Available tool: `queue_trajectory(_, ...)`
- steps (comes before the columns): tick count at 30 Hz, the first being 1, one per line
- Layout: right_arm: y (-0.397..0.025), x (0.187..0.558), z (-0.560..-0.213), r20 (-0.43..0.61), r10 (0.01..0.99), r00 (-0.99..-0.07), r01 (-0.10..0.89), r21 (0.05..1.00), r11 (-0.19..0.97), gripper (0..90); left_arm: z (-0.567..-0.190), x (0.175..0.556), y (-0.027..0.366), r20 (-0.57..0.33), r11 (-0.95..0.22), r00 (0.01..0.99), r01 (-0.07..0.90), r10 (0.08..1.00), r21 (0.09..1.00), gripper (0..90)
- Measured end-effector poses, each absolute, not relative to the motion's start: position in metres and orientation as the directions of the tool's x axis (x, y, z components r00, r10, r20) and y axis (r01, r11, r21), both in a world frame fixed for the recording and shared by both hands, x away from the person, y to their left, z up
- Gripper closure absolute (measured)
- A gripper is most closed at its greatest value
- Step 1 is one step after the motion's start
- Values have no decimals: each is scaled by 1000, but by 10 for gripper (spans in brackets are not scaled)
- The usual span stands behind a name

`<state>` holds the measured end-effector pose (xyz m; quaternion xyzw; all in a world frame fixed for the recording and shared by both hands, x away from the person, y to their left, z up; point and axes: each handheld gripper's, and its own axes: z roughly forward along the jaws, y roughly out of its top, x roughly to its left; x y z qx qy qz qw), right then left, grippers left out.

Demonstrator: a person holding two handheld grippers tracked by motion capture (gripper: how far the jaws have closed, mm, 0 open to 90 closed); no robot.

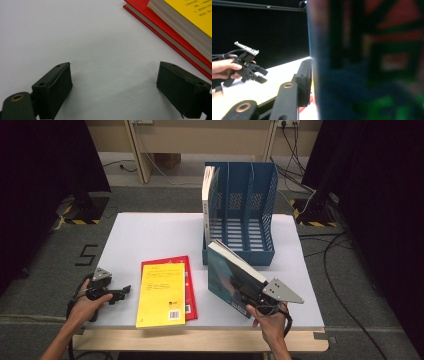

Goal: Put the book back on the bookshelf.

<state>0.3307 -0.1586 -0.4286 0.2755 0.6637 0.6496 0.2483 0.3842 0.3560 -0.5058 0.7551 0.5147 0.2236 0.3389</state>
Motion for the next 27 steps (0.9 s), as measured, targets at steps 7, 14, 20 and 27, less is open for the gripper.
queue_trajectory(7, -159, 329, -425, 0, 678, -735, 11, 1000, 12, 734, -506, 384, 356, -12, -240, 371, 626, 929, 742, 117)
queue_trajectory(14, -156, 327, -420, 12, 676, -737, 30, 999, 15, 739, -506, 384, 356, -13, -240, 371, 627, 929, 741, 117)
queue_trajectory(20, -159, 330, -418, 46, 685, -728, 55, 998, -9, 740, -506, 384, 356, -14, -239, 371, 627, 928, 741, 117)
queue_trajectory(27, -163, 328, -408, 27, 707, -707, 53, 998, 14, 742, -506, 384, 356, -14, -240, 372, 627, 928, 741, 117)
